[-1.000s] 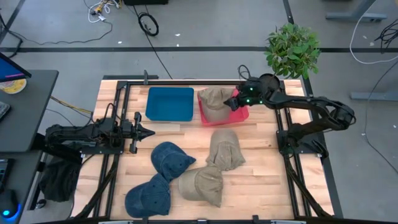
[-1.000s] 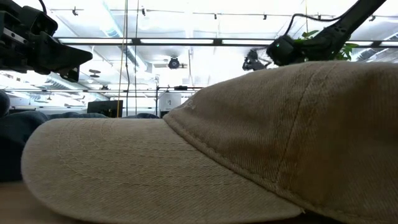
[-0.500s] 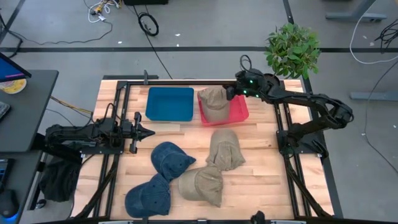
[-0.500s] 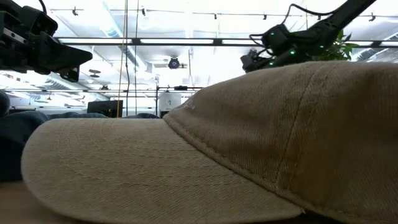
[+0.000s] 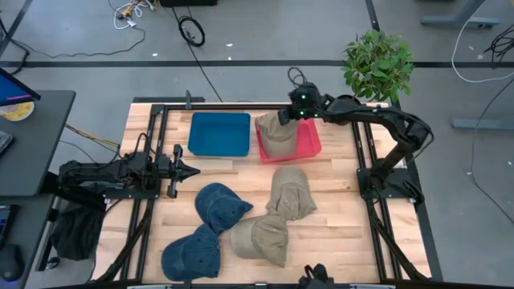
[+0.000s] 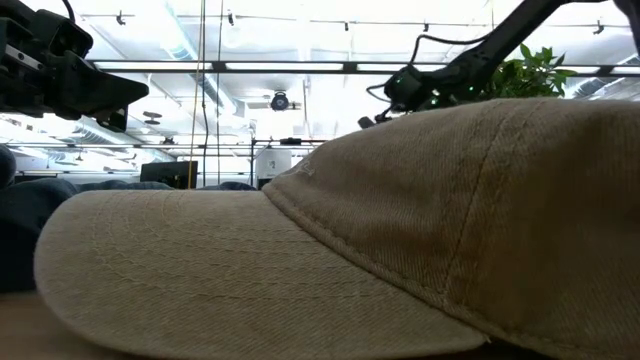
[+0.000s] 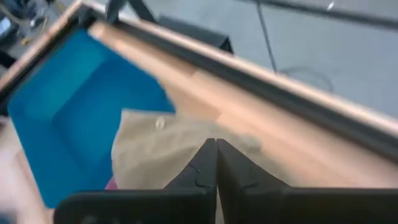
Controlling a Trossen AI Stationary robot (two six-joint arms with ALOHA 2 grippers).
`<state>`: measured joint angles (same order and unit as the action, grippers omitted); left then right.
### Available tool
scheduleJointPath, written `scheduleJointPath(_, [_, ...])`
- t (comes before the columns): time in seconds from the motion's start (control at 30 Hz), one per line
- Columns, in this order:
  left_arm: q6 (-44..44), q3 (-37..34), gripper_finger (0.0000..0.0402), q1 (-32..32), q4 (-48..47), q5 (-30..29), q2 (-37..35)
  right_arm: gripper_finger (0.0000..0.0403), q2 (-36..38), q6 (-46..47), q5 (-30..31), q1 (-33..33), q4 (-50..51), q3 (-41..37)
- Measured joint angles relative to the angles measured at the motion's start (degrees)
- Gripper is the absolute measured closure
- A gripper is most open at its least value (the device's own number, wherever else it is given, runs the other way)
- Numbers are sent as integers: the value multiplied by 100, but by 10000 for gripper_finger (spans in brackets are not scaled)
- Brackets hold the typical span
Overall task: Pick & Place hat
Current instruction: Put the bottom right brown cap into the pink bin
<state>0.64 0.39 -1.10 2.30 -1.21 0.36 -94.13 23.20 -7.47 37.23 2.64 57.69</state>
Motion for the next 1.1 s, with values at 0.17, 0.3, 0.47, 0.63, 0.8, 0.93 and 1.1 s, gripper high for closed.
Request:
scheduleJointPath(0.17, [0, 1, 399, -1, 1, -2, 0, 401, -194, 130, -373, -168, 256, 0])
scheduleJointPath(0.3, [0, -1, 399, 1, -2, -2, 0, 401, -207, -153, -340, -363, 480, 0])
scheduleJointPath(0.47, [0, 1, 399, 1, -2, 0, 0, 402, -495, -270, -196, -441, 729, 0])
scheduleJointPath(0.63, [0, -1, 399, 1, -2, -2, 0, 402, -903, -60, -217, -432, 597, 0])
scheduleJointPath(0.8, [0, 1, 399, 0, -1, -1, 0, 403, -1123, 169, -259, -430, 301, 0])
scheduleJointPath(0.93, [0, -1, 399, -1, -2, -2, 0, 403, -1175, 182, -261, -428, 272, 0])
scheduleJointPath(1.1, [0, -1, 399, 0, -2, -1, 0, 403, -1131, 202, -582, -368, 223, -2])
